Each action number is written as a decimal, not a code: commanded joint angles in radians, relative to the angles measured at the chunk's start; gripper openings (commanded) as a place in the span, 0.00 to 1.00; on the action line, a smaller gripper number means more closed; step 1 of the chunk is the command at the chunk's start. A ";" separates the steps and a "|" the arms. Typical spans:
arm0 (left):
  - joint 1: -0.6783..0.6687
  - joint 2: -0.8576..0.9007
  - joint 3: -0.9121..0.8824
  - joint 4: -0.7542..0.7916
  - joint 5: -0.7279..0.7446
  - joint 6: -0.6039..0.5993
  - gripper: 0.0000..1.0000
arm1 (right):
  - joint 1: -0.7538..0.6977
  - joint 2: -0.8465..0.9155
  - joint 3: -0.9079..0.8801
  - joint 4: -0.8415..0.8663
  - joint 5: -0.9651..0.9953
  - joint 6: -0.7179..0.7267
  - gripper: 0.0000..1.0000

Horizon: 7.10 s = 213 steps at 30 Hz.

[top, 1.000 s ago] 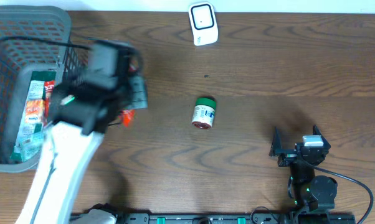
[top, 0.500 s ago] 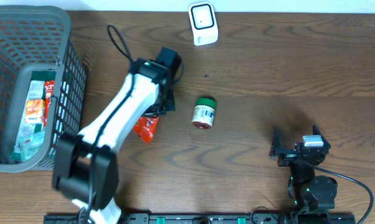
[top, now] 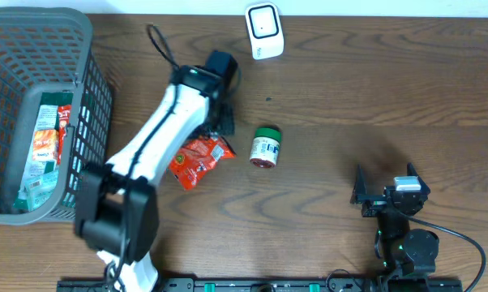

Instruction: Scan the item barcode

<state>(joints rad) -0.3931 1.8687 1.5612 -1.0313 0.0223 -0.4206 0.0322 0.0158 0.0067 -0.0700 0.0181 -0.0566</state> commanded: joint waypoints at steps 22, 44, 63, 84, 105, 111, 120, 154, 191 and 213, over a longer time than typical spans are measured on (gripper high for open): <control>-0.009 -0.058 -0.457 0.360 0.071 0.023 0.12 | 0.000 -0.003 -0.001 -0.003 -0.001 -0.009 0.99; 0.101 -0.190 -0.377 0.303 -0.035 0.071 0.28 | 0.000 -0.003 -0.001 -0.003 -0.001 -0.009 0.99; 0.178 -0.042 -0.531 0.242 0.020 0.047 0.24 | 0.000 -0.003 -0.001 -0.003 -0.001 -0.009 0.99; 0.127 -0.282 -0.455 0.258 0.176 0.044 0.24 | 0.000 -0.003 -0.001 -0.003 -0.001 -0.009 0.99; -0.005 -0.087 -0.515 0.566 0.097 0.047 0.17 | 0.000 -0.003 -0.001 -0.003 -0.001 -0.009 0.99; 0.024 -0.250 -0.472 0.543 0.097 0.035 0.26 | 0.000 -0.003 -0.001 -0.003 -0.001 -0.009 0.99; 0.000 -0.338 -0.493 0.314 0.098 0.008 0.07 | 0.000 -0.003 -0.001 -0.003 -0.001 -0.009 0.99; -0.050 -0.492 -0.641 0.453 -0.135 -0.026 0.09 | 0.000 -0.003 -0.001 -0.003 -0.001 -0.009 0.99; 0.109 -0.245 -0.660 0.521 0.132 0.031 0.11 | 0.000 -0.003 -0.001 -0.003 -0.001 -0.009 0.99; 0.106 -0.153 -0.671 0.564 0.108 0.019 0.17 | 0.000 -0.003 -0.001 -0.003 -0.001 -0.009 0.99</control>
<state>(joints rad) -0.2890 1.6890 0.9073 -0.4637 0.0479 -0.4068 0.0322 0.0158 0.0063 -0.0696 0.0181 -0.0566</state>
